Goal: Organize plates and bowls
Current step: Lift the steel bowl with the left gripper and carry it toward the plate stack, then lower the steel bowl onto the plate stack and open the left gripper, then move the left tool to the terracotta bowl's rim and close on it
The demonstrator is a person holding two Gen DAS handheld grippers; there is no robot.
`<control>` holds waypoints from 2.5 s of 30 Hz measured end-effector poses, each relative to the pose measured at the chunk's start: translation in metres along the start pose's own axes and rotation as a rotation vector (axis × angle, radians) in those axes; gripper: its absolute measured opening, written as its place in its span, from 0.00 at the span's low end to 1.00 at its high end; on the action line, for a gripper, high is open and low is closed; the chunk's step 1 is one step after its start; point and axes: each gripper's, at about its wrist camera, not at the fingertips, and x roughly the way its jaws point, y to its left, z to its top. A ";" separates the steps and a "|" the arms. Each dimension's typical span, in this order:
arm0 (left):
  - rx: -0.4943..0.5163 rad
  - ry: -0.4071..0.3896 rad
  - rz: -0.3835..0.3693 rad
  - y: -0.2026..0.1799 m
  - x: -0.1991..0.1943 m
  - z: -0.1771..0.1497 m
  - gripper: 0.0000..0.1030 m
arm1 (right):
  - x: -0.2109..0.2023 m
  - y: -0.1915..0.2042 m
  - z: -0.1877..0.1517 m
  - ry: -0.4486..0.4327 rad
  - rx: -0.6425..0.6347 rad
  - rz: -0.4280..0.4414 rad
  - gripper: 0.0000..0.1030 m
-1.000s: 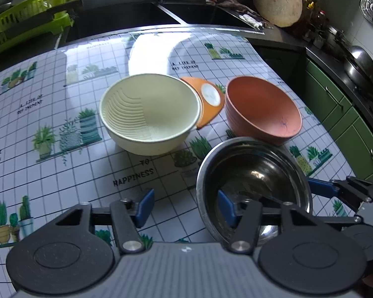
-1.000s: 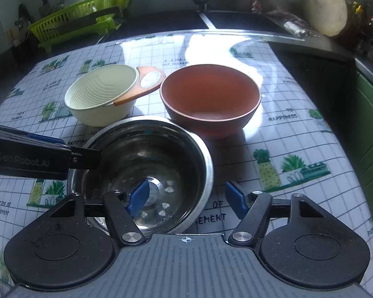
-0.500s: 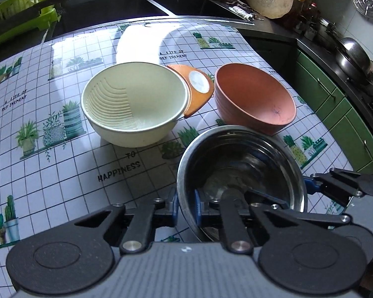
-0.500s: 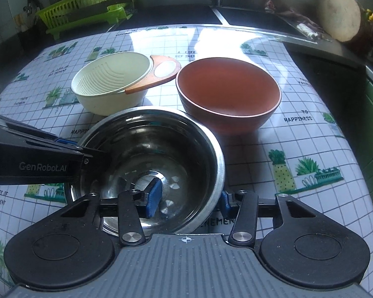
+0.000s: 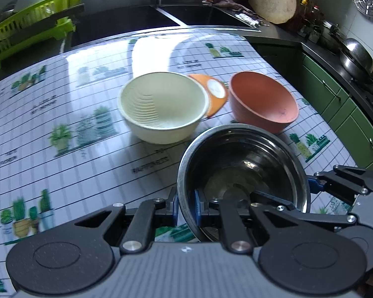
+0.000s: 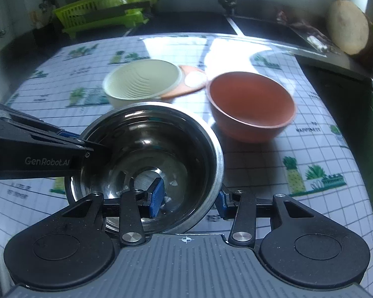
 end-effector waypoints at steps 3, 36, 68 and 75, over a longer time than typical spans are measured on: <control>-0.019 0.002 0.016 0.012 -0.007 -0.005 0.12 | -0.002 0.013 0.002 -0.003 -0.019 0.013 0.43; -0.108 0.058 0.094 0.076 -0.014 -0.032 0.26 | 0.014 0.076 -0.002 0.039 -0.113 0.105 0.46; -0.241 -0.044 0.113 0.075 -0.008 0.054 0.59 | 0.035 -0.005 0.073 0.000 0.152 0.139 0.55; -0.268 -0.047 0.112 0.075 0.004 0.066 0.59 | 0.027 -0.015 0.078 -0.037 0.070 0.144 0.55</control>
